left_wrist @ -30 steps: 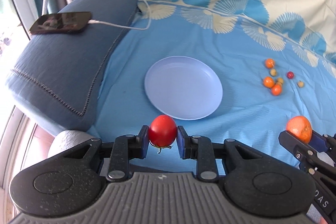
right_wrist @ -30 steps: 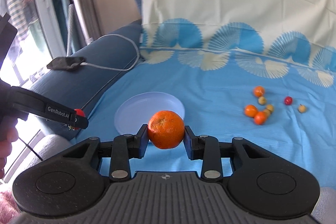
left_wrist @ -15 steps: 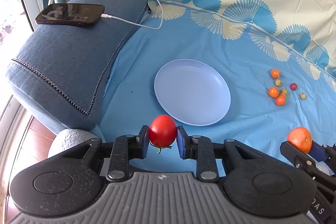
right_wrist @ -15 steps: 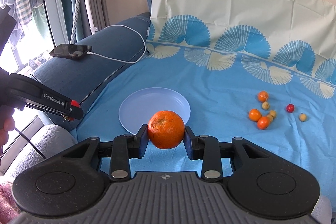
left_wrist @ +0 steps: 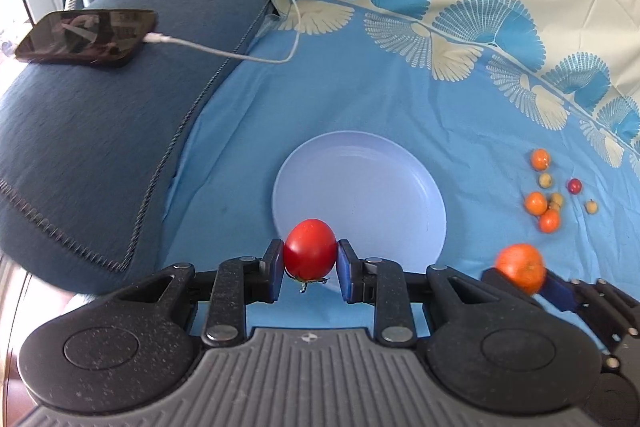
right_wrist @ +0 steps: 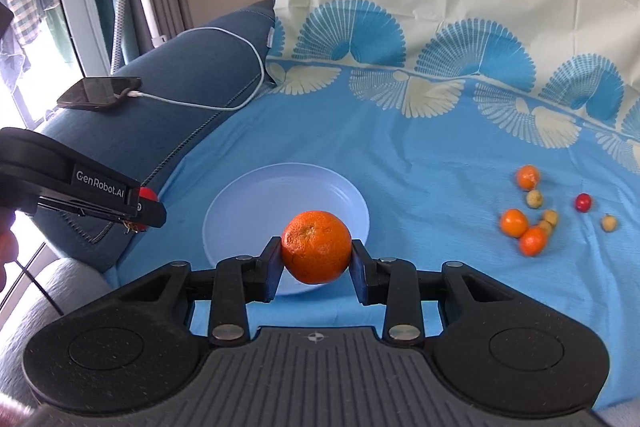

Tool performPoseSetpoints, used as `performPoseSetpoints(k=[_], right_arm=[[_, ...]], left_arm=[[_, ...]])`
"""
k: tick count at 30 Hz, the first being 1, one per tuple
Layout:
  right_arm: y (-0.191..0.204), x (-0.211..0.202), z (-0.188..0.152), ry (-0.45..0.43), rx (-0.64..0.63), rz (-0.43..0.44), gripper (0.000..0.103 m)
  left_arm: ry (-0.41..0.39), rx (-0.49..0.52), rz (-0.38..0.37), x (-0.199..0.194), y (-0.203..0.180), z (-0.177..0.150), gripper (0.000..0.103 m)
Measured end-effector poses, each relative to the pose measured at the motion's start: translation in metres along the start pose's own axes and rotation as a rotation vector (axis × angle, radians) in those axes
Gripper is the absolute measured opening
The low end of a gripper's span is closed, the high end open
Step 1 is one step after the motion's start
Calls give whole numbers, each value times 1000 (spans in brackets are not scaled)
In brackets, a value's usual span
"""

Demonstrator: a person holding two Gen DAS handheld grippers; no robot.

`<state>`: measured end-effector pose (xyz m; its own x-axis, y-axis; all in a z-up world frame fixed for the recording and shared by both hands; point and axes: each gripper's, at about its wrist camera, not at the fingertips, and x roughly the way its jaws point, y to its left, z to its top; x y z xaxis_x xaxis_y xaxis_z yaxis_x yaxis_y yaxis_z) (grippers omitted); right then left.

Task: Organize fruits
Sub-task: 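Carry the red tomato and orange toward the blue plate with both tools, then open both tools to drop the tomato and orange onto the plate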

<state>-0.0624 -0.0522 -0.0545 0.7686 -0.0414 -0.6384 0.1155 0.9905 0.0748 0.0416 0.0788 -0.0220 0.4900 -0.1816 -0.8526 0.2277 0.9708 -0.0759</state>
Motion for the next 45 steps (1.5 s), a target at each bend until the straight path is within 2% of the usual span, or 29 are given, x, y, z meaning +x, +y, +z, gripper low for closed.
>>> performPoseSetpoints(k=[4, 10, 22, 23, 24, 25, 26, 27, 28, 30, 34, 38, 42, 45], right_arm=[[-2, 32, 9, 27, -8, -1, 37], [-2, 72, 16, 65, -20, -2, 37], [6, 133, 8, 160, -92, -3, 37], [7, 136, 8, 165, -99, 2, 37], [8, 138, 9, 170, -105, 5, 37], [8, 140, 11, 174, -109, 7, 38], [8, 139, 12, 172, -114, 10, 40], [9, 137, 13, 167, -121, 10, 51], [9, 133, 15, 156, -128, 6, 68], [9, 120, 19, 126, -138, -11, 84], [5, 80, 20, 112, -128, -7, 94], [7, 30, 8, 100, -75, 3, 98], [14, -15, -9, 42, -33, -31, 101], [19, -39, -16, 1, -50, -30, 102]], left_arm=[[0, 9, 4, 24, -7, 16, 30], [44, 17, 12, 69, -13, 33, 30], [122, 64, 79, 145, -12, 43, 32], [123, 69, 79, 147, -12, 44, 43], [121, 79, 77, 147, -12, 44, 66], [117, 85, 50, 146, -12, 45, 78], [102, 86, 54, 142, -12, 46, 100], [62, 83, 70, 134, -11, 45, 103], [24, 91, 82, 126, -11, 44, 103], [2, 130, 96, 113, -13, 42, 103], [-33, 121, 134, 75, -4, 29, 103], [-39, 95, 151, 34, 5, 4, 103], [-52, 75, 166, -2, 10, -23, 103], [-70, 75, 152, -19, 7, -36, 103]])
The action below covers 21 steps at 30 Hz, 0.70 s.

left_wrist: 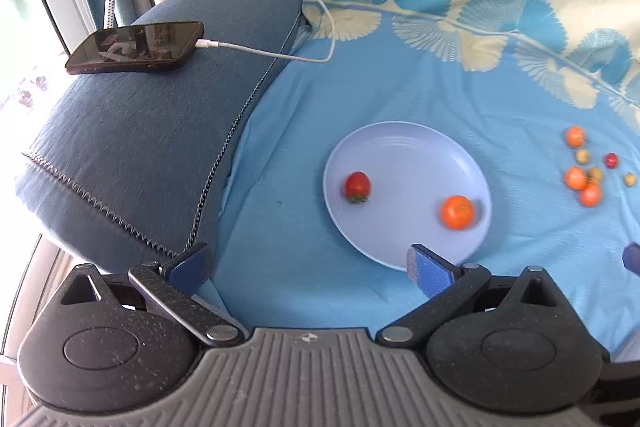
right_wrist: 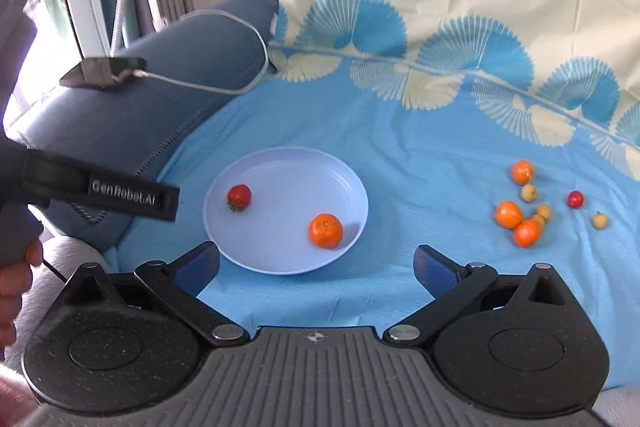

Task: Organize fruits

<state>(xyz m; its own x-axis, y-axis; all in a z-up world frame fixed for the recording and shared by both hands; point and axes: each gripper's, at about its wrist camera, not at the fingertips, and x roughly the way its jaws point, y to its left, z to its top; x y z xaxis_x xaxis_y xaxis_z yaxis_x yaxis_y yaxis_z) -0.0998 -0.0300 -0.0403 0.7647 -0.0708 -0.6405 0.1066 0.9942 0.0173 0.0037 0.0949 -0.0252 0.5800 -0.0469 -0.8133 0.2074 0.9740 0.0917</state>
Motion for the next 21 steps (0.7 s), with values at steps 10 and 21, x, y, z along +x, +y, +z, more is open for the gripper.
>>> performPoseSetpoints(k=[10, 21], right_arm=[[10, -43, -16, -75, -38, -39, 102], [4, -69, -23, -135, -6, -63, 102]], left_arm=[[-76, 31, 11, -43, -13, -27, 103], [-122, 39, 9, -67, -20, -33, 103]])
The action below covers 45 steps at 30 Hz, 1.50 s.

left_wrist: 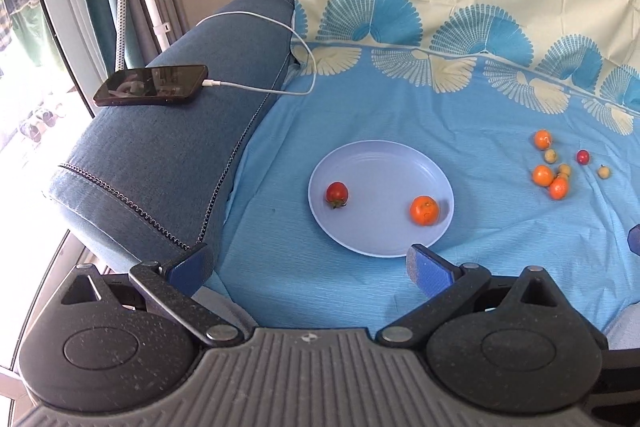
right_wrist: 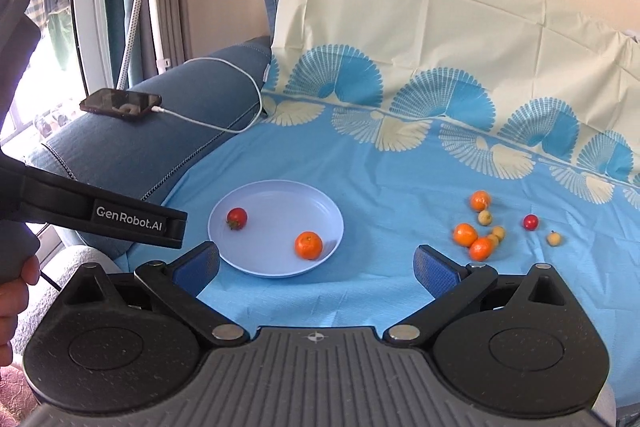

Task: Organize fruits

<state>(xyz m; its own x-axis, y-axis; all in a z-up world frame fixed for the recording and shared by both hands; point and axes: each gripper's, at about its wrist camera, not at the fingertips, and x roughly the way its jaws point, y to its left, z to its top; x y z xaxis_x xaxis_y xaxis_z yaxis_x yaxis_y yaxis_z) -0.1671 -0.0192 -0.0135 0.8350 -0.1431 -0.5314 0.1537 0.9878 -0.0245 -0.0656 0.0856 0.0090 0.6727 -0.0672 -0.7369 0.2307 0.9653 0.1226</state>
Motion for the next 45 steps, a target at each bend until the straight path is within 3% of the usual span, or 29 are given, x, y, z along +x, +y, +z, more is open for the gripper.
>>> performPoseSetpoints(k=[23, 45], right_arm=[[0, -3, -2, -4, -13, 9, 102], [-11, 17, -6, 38, 42, 9, 102]], left_arm=[[-6, -6, 2, -4, 5, -2, 103], [58, 21, 12, 22, -7, 5, 103]])
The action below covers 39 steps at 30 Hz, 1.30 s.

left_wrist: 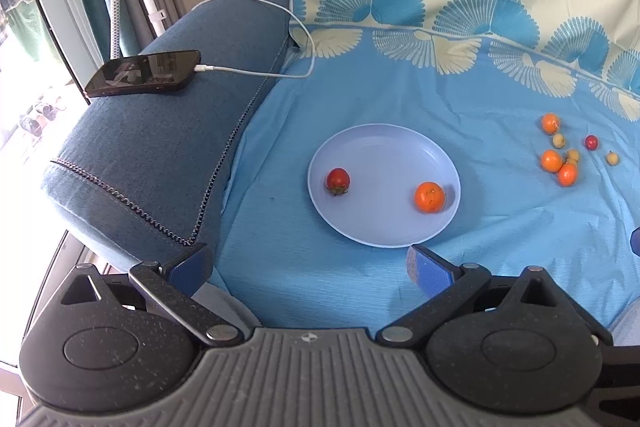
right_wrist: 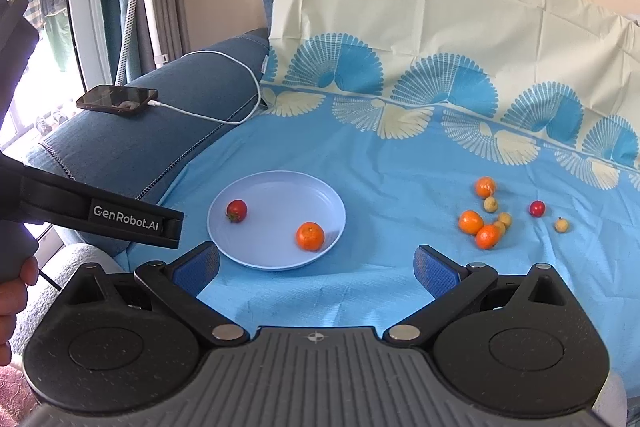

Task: Organize fruits

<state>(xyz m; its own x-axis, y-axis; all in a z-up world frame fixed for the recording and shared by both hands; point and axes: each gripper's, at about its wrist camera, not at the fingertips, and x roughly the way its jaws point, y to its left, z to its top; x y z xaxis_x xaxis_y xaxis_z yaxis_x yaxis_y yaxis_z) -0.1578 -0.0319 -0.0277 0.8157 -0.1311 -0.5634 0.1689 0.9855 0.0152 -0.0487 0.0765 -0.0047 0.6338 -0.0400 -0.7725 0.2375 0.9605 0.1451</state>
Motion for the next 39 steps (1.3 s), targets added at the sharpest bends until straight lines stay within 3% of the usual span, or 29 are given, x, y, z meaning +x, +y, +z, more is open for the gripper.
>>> performPoseSetpoints(k=[5, 10, 19, 26, 29, 33, 39], right_arm=[[-21, 8, -4, 18, 59, -30, 102], [-60, 14, -9, 16, 135, -114, 102], [-170, 36, -26, 28, 316, -328, 102], [-254, 88, -40, 54, 411, -475, 102], [-272, 115, -43, 59, 425, -449, 102], [-270, 158, -46, 85, 330, -327, 102], [-249, 222, -38, 159, 230, -220, 102]], left_arm=[[16, 31, -12, 9, -18, 10, 103], [25, 77, -53, 22, -54, 30, 103], [23, 272, -165, 74, -158, 71, 103], [19, 454, -233, 133, -248, 99, 103], [50, 487, -242, 162, -277, 109, 103], [38, 586, -244, 189, -298, 116, 103], [55, 579, -210, 209, -284, 123, 103]])
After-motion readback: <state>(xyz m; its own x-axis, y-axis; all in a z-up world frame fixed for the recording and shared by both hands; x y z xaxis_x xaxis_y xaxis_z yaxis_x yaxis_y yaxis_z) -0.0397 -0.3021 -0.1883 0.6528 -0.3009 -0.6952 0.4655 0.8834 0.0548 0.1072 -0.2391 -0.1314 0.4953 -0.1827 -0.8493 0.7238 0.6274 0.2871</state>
